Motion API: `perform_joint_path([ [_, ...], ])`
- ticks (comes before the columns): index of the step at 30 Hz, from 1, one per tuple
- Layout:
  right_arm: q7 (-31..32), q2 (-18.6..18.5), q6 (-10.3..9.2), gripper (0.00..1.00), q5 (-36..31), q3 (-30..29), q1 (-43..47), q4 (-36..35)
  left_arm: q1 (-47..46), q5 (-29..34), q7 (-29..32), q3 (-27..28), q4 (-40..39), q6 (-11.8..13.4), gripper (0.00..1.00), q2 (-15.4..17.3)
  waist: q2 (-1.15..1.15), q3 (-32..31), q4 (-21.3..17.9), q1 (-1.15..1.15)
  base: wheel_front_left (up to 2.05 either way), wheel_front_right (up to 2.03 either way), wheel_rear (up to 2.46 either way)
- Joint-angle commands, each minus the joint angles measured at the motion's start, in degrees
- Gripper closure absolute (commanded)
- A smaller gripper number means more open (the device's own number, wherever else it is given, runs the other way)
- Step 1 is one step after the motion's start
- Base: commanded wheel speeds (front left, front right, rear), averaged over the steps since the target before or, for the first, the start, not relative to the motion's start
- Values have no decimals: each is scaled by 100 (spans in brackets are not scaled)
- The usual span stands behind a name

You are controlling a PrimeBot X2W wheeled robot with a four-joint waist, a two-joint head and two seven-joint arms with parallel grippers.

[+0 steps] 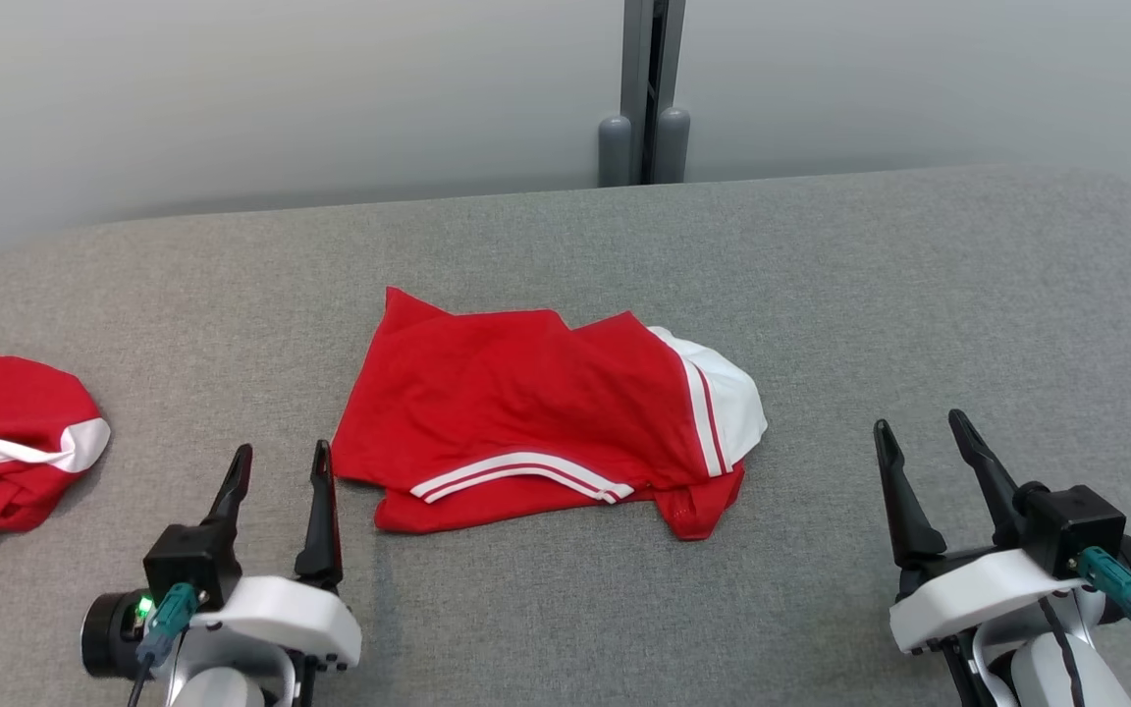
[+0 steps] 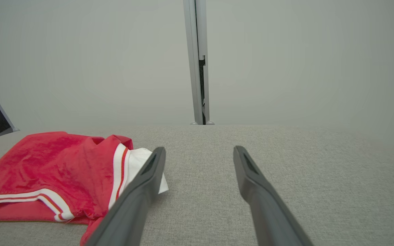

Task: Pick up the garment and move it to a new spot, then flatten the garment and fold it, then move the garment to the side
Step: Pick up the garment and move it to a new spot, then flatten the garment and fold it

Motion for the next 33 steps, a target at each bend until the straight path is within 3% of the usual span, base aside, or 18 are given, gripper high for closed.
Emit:
perform_joint_path([
  [1, -2, -32, -1, 0, 4, -46, 93, 9, 199, 123, -3, 177, -114, -30, 0, -15, 0, -65, 19, 0, 0, 0, 0],
  [8, -2, -32, -1, 0, -89, -150, 322, 43, 670, 379, -2, 665, -116, -100, 0, -98, 0, -189, 71, 0, 0, 0, 0],
  [13, -2, -33, -1, 0, -84, -130, 374, 74, 729, 427, -2, 723, -141, -145, 0, -136, 0, -208, 75, 0, 0, 0, 0],
  [27, -1, -30, -1, 0, -143, -6, 245, 109, 572, 277, -2, 490, -123, -181, 0, -142, 0, -43, 287, 0, 0, 0, 0],
  [33, -1, -31, -1, 0, -155, 504, 63, 182, 450, 203, -3, 364, -102, -191, 0, -143, 0, 220, 541, 0, 0, 0, 0],
])
